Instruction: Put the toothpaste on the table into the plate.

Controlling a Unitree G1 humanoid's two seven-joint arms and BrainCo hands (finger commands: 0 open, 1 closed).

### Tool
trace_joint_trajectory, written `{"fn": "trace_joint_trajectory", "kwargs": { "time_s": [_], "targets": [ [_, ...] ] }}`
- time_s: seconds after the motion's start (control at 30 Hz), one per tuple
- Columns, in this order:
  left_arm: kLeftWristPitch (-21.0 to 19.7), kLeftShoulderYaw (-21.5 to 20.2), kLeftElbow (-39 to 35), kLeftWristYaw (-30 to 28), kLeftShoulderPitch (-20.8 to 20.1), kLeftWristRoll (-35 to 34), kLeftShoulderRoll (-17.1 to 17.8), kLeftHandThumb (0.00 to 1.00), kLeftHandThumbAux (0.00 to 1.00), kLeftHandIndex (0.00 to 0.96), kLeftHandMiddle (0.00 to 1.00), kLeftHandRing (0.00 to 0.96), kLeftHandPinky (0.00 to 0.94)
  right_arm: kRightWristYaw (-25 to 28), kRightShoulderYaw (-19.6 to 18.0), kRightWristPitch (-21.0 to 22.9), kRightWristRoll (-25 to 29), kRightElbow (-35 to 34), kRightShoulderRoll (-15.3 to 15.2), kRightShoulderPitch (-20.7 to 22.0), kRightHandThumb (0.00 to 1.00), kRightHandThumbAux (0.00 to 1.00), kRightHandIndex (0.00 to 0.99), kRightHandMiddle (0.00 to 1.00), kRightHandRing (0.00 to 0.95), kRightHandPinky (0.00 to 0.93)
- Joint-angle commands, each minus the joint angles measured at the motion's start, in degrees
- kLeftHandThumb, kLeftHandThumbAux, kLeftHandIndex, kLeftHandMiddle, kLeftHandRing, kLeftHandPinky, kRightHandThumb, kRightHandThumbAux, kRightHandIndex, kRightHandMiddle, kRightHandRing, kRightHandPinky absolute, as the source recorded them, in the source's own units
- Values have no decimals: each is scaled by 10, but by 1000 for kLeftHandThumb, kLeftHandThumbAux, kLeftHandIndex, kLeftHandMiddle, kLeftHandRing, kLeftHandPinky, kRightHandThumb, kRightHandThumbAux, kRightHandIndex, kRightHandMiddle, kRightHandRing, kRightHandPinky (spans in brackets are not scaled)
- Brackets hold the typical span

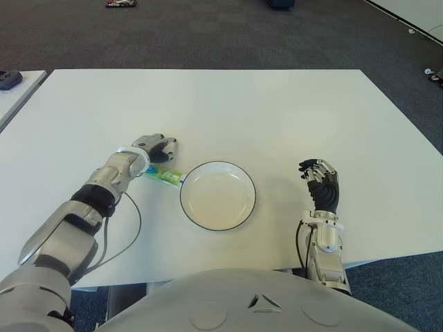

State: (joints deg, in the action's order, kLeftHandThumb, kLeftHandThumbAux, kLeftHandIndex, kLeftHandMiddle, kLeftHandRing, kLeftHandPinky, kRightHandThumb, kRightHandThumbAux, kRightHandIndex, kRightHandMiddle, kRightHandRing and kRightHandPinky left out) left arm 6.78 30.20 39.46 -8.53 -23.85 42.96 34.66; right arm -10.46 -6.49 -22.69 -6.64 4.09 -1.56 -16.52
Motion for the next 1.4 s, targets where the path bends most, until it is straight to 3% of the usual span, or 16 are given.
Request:
{"fn": "trace_joint_trajectory", "kwargs": {
  "time_s": [0.03, 0.2, 0.4, 0.57, 0.93, 1.4],
  "targets": [
    [10, -10, -35, -66, 39, -21, 41, 671, 316, 40, 113, 122, 199, 0, 1, 17, -3, 1, 0, 1, 705, 734, 429, 481, 471, 499],
    [-3, -43, -106, -125, 43, -52, 72, 689, 317, 24, 92, 122, 201, -3, 3, 18, -7, 6, 2, 7, 704, 734, 429, 480, 467, 494],
    [-55, -98, -225, -216, 56, -99, 107, 718, 318, 22, 67, 135, 235, 2, 7, 11, -1, 14, 4, 13, 704, 734, 429, 482, 464, 489],
    [-82, -129, -273, -248, 70, -115, 124, 698, 328, 5, 38, 113, 215, 6, 7, 8, 4, 21, 3, 19, 705, 734, 429, 478, 459, 484],
    [-116, -199, -343, -229, 104, -137, 129, 624, 338, 0, 0, 18, 102, 1, 5, 18, -1, 27, 2, 26, 705, 735, 429, 471, 455, 490],
    [-77, -267, -386, -201, 148, -182, 129, 596, 306, 6, 0, 0, 7, 2, 6, 17, -2, 39, -2, 33, 705, 734, 428, 474, 450, 448]
  ]
}}
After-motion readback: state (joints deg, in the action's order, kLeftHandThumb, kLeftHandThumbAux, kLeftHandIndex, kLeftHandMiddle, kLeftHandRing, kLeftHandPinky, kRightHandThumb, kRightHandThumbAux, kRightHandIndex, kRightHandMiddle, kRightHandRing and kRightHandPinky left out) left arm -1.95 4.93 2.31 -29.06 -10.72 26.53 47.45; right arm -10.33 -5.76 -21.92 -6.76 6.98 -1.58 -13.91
